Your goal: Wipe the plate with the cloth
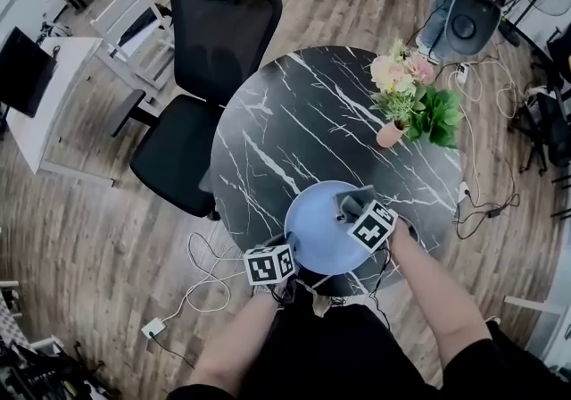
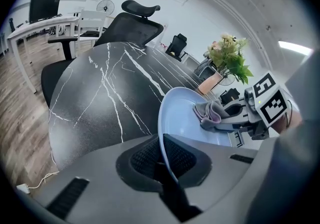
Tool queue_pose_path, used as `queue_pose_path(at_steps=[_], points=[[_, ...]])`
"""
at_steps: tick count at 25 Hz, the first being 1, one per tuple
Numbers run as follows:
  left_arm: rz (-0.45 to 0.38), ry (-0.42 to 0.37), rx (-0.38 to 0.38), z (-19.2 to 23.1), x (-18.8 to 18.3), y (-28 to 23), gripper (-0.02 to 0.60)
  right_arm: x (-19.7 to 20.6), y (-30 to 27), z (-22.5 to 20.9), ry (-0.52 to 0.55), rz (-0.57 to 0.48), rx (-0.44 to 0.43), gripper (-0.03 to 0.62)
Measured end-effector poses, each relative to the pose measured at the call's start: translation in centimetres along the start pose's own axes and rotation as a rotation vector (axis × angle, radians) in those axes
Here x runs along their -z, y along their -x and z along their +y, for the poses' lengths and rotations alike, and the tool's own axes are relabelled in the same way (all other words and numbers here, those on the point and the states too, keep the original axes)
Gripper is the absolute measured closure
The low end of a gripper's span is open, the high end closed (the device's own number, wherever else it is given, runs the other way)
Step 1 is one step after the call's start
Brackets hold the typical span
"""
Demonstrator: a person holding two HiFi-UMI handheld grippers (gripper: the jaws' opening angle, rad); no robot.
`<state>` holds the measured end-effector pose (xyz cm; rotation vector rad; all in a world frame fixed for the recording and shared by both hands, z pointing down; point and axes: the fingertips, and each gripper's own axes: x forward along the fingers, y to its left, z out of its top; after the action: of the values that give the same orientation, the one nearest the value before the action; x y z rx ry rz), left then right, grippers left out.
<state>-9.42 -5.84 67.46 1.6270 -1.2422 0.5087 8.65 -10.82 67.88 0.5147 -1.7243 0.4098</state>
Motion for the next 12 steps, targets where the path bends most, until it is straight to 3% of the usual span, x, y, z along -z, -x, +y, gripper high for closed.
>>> queue_pose_path(at_steps=[12], points=[[0.022,0.008,0.015,0.0,0.2,-0.1,0.543,-6.8,-1.4,-0.5,-0.050,-0.085,0.008,0.536]])
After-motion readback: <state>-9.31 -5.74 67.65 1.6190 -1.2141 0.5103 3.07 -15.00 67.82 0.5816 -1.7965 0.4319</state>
